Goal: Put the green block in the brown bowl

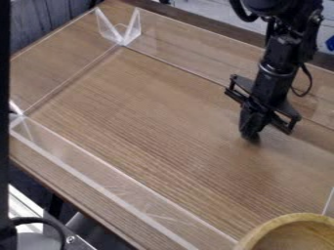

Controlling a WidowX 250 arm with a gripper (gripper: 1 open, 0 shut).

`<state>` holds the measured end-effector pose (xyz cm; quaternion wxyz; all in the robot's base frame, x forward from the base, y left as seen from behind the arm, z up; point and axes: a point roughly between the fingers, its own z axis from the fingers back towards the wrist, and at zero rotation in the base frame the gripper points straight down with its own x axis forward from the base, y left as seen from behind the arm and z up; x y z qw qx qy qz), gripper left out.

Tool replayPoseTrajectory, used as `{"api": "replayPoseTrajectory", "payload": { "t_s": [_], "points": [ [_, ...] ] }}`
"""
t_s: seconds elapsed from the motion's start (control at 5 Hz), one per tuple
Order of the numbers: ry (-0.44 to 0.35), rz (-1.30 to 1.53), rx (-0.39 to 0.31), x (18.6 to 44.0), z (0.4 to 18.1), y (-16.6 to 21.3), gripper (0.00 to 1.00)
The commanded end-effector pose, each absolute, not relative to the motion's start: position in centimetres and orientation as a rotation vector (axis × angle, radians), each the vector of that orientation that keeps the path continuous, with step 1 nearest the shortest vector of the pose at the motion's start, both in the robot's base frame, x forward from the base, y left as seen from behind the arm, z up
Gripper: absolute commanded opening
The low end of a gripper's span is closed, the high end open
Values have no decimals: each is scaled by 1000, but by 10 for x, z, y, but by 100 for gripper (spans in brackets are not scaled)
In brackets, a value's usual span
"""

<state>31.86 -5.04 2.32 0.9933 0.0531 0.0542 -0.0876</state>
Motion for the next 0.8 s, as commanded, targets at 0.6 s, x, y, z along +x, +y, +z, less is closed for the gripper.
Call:
{"api": "replayPoseTrajectory", "payload": {
  "t_s": [0.6],
  "points": [
    [92, -144, 112, 341, 51, -59, 0]
  ]
}}
